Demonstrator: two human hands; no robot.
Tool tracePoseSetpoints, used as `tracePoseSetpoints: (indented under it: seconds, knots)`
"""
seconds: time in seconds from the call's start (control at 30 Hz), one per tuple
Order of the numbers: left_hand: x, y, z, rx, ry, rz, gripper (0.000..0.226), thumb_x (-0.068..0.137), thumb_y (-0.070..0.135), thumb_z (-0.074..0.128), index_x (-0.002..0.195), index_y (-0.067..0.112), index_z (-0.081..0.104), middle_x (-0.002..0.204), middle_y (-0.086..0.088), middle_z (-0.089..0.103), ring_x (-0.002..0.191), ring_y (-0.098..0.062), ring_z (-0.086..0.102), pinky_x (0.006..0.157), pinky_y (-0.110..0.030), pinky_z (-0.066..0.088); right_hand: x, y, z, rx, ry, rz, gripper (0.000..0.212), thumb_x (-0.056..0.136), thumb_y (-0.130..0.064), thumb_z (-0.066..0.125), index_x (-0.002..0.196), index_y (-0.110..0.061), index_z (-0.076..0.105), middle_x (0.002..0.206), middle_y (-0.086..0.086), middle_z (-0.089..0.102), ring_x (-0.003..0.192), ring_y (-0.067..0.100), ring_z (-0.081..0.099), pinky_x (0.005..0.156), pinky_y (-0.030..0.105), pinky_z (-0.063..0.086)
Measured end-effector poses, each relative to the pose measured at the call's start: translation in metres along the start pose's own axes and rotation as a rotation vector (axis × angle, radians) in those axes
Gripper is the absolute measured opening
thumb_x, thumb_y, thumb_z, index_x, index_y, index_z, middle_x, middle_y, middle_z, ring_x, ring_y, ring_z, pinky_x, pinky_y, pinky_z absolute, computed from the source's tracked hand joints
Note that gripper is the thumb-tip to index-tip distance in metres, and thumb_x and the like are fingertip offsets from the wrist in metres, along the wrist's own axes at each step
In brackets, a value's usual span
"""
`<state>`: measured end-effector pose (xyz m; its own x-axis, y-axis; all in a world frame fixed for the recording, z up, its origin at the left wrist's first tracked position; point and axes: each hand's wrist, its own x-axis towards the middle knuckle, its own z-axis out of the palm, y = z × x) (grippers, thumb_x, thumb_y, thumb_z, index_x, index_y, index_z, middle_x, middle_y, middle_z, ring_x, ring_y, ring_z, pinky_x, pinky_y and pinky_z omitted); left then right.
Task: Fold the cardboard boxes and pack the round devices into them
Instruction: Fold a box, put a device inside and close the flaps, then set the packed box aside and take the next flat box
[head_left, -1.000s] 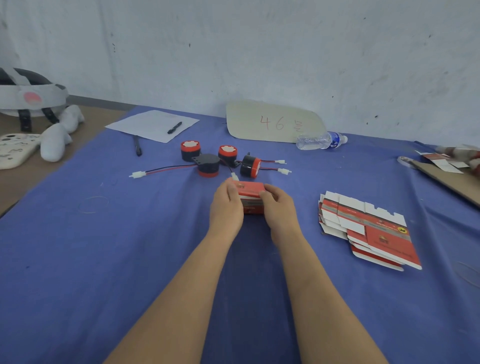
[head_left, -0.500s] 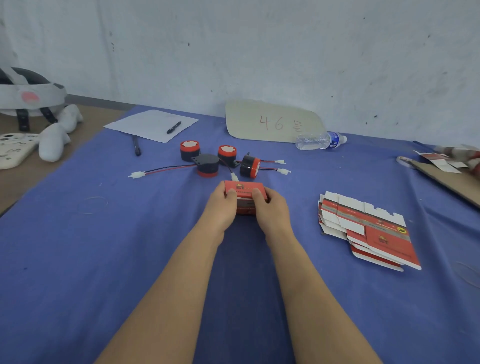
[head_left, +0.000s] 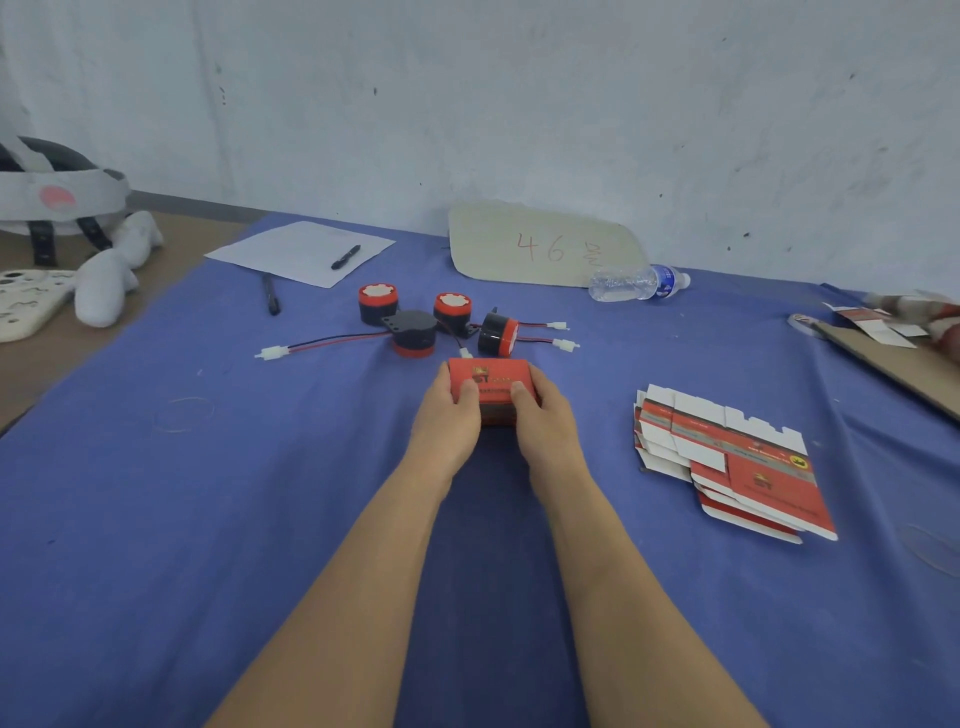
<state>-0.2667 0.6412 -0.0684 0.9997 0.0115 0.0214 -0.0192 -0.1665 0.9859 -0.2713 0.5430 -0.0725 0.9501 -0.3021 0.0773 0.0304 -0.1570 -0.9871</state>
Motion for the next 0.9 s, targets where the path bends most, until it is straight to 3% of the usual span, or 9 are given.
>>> tracePoseSetpoints:
  seconds: [0.07,0.13,0.37,0.47,0.57,0.67,0.77,0.83,0.9]
  knots:
    - [-0.002,0.006,0.003,-0.104,-0.003,0.088,0.047,0.104,0.03,0.035,0.15,0.031,0.027,0.146,0.004,0.044,0.131,-0.013,0.044,0.108,-0.029,0.035,-0.002,-0.003,-0.002,0.213,-0.037,-0.038,0.038,0.102,-0.02,0.041,0.14,-0.02,0.046,0.129,-0.001,0.059,0.119,0.014,0.055,0.1,0.029,0.044]
    - [-0.007,0.013,0.004,-0.243,0.003,0.175,0.051,0.102,0.027,0.042,0.15,0.031,0.025,0.139,0.006,0.049,0.127,-0.012,0.049,0.108,-0.032,0.039,-0.004,-0.01,-0.002,0.405,-0.081,-0.071,0.039,0.102,-0.02,0.042,0.141,-0.021,0.043,0.129,0.003,0.059,0.118,0.019,0.058,0.097,0.031,0.05]
    - [-0.039,0.065,0.059,-0.326,-0.155,0.25,0.049,0.095,0.007,0.055,0.14,0.025,0.042,0.12,0.002,0.059,0.106,-0.013,0.06,0.1,-0.041,0.049,-0.032,-0.035,-0.082,0.429,0.197,-0.143,0.039,0.1,-0.014,0.047,0.138,-0.024,0.045,0.102,0.004,0.07,0.092,0.014,0.068,0.081,0.023,0.055]
    - [-0.079,0.108,0.131,-0.396,-0.384,0.308,0.045,0.097,0.007,0.052,0.137,0.026,0.043,0.118,-0.005,0.063,0.101,-0.018,0.064,0.092,-0.037,0.054,-0.069,-0.061,-0.169,0.441,0.456,-0.216,0.032,0.099,-0.015,0.049,0.131,-0.018,0.053,0.084,-0.003,0.071,0.079,0.014,0.064,0.074,0.026,0.053]
    - [-0.148,0.162,0.221,-0.516,-0.657,0.245,0.045,0.099,0.012,0.048,0.142,0.023,0.039,0.128,-0.009,0.059,0.104,-0.02,0.064,0.077,-0.026,0.056,-0.123,-0.096,-0.277,0.277,0.803,-0.262,0.034,0.101,-0.018,0.044,0.133,-0.01,0.053,0.105,0.008,0.067,0.087,0.015,0.062,0.072,0.026,0.053]
    - [-0.245,0.209,0.303,-0.463,-0.952,0.229,0.044,0.102,0.016,0.04,0.145,0.021,0.035,0.133,-0.006,0.054,0.118,-0.024,0.057,0.095,-0.038,0.05,-0.204,-0.123,-0.374,-0.014,1.155,-0.213,0.036,0.102,-0.02,0.038,0.134,-0.007,0.05,0.128,0.012,0.059,0.109,0.018,0.058,0.093,0.029,0.046]
    - [-0.34,0.233,0.348,-0.143,-1.192,0.4,0.048,0.102,0.027,0.037,0.148,0.018,0.031,0.149,-0.007,0.041,0.133,-0.022,0.042,0.107,-0.033,0.035,-0.285,-0.132,-0.439,-0.257,1.489,-0.027,0.044,0.1,-0.016,0.038,0.144,-0.011,0.038,0.145,0.008,0.044,0.136,0.02,0.036,0.107,0.021,0.026]
    - [-0.381,0.237,0.355,-0.062,-1.309,0.394,0.054,0.101,0.036,0.038,0.15,0.014,0.029,0.154,-0.006,0.034,0.139,-0.023,0.035,0.112,-0.034,0.03,-0.318,-0.132,-0.456,-0.362,1.617,0.09,0.05,0.099,-0.013,0.037,0.148,-0.014,0.029,0.153,0.006,0.032,0.145,0.025,0.015,0.117,0.03,0.008]
    - [-0.394,0.236,0.354,-0.141,-1.35,0.328,0.05,0.102,0.038,0.039,0.143,0.011,0.04,0.146,-0.005,0.044,0.132,-0.02,0.042,0.109,-0.035,0.035,-0.323,-0.129,-0.455,-0.442,1.644,0.036,0.05,0.097,-0.008,0.036,0.147,-0.013,0.031,0.154,0.005,0.03,0.146,0.023,0.013,0.115,0.028,0.001]
